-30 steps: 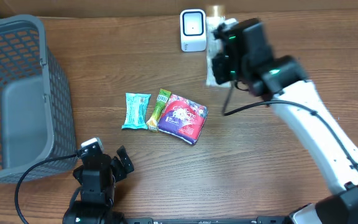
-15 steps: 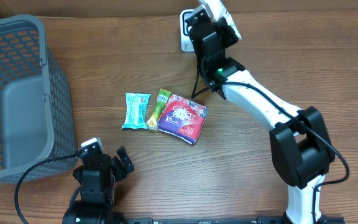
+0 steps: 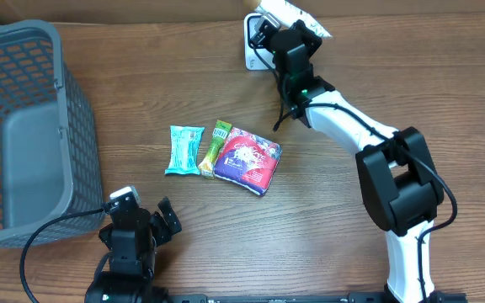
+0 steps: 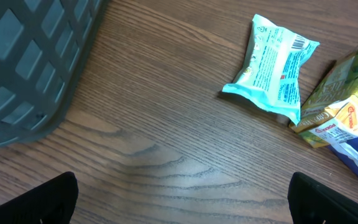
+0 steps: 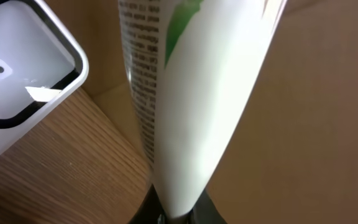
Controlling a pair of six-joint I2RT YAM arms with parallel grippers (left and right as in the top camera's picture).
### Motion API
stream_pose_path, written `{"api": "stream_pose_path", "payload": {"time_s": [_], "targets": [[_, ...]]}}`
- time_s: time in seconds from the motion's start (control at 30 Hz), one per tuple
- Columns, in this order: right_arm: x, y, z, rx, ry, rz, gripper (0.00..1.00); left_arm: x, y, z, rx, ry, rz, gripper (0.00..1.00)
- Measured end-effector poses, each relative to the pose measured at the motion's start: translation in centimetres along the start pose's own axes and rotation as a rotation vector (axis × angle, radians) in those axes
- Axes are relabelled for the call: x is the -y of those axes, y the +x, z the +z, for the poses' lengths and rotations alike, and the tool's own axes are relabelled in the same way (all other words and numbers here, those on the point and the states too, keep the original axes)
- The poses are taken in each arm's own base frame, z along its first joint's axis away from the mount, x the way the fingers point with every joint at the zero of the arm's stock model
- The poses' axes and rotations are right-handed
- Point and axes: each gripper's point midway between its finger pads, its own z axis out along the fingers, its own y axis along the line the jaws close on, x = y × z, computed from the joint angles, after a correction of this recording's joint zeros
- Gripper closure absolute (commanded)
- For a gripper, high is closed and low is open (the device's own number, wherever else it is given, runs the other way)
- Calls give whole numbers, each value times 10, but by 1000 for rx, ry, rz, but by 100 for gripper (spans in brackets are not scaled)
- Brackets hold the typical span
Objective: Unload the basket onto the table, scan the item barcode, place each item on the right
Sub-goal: 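Carry the tube to the white scanner and hold it before it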
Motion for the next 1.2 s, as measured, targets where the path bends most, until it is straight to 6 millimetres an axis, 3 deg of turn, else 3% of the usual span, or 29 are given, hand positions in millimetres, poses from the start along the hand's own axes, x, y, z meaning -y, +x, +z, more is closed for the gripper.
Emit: {"api": "stream_pose_path", "payload": {"time_s": [0.17, 0.5, 1.0, 1.1, 1.2], "targets": [[-8, 3, 13, 32, -1, -55, 96, 0, 0, 0, 0, 0, 0, 0], [-72, 11, 27, 49, -57, -227, 96, 0, 0, 0, 0, 0, 0, 0], [-60, 17, 24, -26, 7, -238, 96, 0, 0, 0, 0, 0, 0, 0], [-62, 17, 13, -48, -45, -238, 96, 0, 0, 0, 0, 0, 0, 1], [-44, 5, -10, -55, -95, -202, 96, 0, 0, 0, 0, -1, 0, 0]]}}
